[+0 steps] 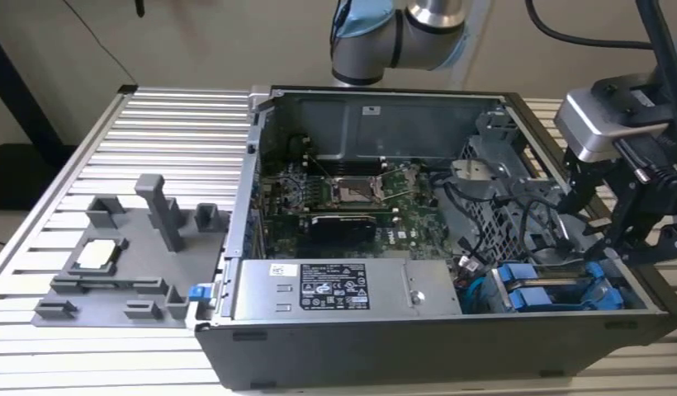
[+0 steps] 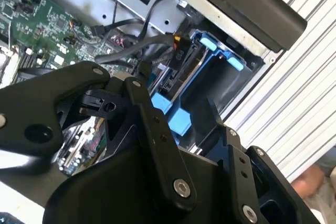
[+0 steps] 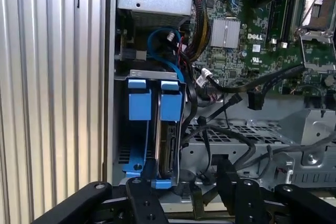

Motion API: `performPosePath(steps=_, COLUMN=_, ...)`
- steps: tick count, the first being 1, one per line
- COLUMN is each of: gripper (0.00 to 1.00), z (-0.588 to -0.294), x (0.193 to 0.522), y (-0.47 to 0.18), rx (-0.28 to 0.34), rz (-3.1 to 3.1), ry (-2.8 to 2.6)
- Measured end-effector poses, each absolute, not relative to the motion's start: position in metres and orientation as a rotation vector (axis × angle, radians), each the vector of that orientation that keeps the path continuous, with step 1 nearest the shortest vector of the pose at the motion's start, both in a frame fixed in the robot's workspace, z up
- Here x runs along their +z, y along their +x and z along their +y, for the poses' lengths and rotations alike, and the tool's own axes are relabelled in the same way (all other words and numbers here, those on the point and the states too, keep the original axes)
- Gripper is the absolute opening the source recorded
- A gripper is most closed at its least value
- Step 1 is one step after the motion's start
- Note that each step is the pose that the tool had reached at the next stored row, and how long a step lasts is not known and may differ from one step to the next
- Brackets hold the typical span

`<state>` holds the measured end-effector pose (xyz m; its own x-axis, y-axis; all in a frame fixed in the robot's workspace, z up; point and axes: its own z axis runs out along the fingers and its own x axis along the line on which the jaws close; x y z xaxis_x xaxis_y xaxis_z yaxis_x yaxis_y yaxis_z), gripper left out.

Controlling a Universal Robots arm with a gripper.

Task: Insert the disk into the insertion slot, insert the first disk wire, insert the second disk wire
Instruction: 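Insert the first disk wire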

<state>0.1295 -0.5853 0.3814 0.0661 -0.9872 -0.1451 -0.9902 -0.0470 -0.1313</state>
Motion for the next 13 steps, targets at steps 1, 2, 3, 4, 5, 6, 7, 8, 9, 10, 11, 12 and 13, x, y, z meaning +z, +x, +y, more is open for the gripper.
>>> performPosePath(steps=1, gripper=0.58, z=-0.585, x=0.381, y=0.130, rx=0.023, rz=2.021, ry=-2.142)
performPosePath(steps=2, gripper=0.58, z=-0.585, x=0.381, y=0.130, rx=0.023, rz=2.020, ry=-2.143)
performPosePath(steps=3, gripper=0.58, z=-0.585, x=0.381, y=0.132, rx=0.023, rz=2.020, ry=-2.144)
performPosePath(steps=4, gripper=0.58, z=-0.585, x=0.381, y=0.133, rx=0.024, rz=2.019, ry=-2.144)
performPosePath(steps=5, gripper=0.58, z=-0.585, x=0.381, y=0.135, rx=0.024, rz=2.018, ry=-2.145)
performPosePath(steps=6, gripper=0.58, z=-0.585, x=0.381, y=0.137, rx=0.024, rz=2.018, ry=-2.146)
performPosePath(steps=7, gripper=0.58, z=-0.585, x=0.381, y=0.139, rx=0.025, rz=2.018, ry=-2.146)
performPosePath(steps=8, gripper=0.58, z=-0.585, x=0.381, y=0.140, rx=0.025, rz=2.017, ry=-2.147)
performPosePath(steps=9, gripper=0.58, z=-0.585, x=0.381, y=0.142, rx=0.025, rz=2.017, ry=-2.147)
performPosePath(steps=10, gripper=0.58, z=-0.585, x=0.381, y=0.144, rx=0.025, rz=2.017, ry=-2.148)
performPosePath(steps=11, gripper=0.58, z=-0.585, x=0.381, y=0.146, rx=0.026, rz=2.017, ry=-2.148)
performPosePath(steps=12, gripper=0.58, z=-0.585, x=0.381, y=0.148, rx=0.026, rz=2.017, ry=-2.149)
performPosePath(steps=13, gripper=0.58, z=-0.585, x=0.381, y=0.149, rx=0.027, rz=2.016, ry=-2.149)
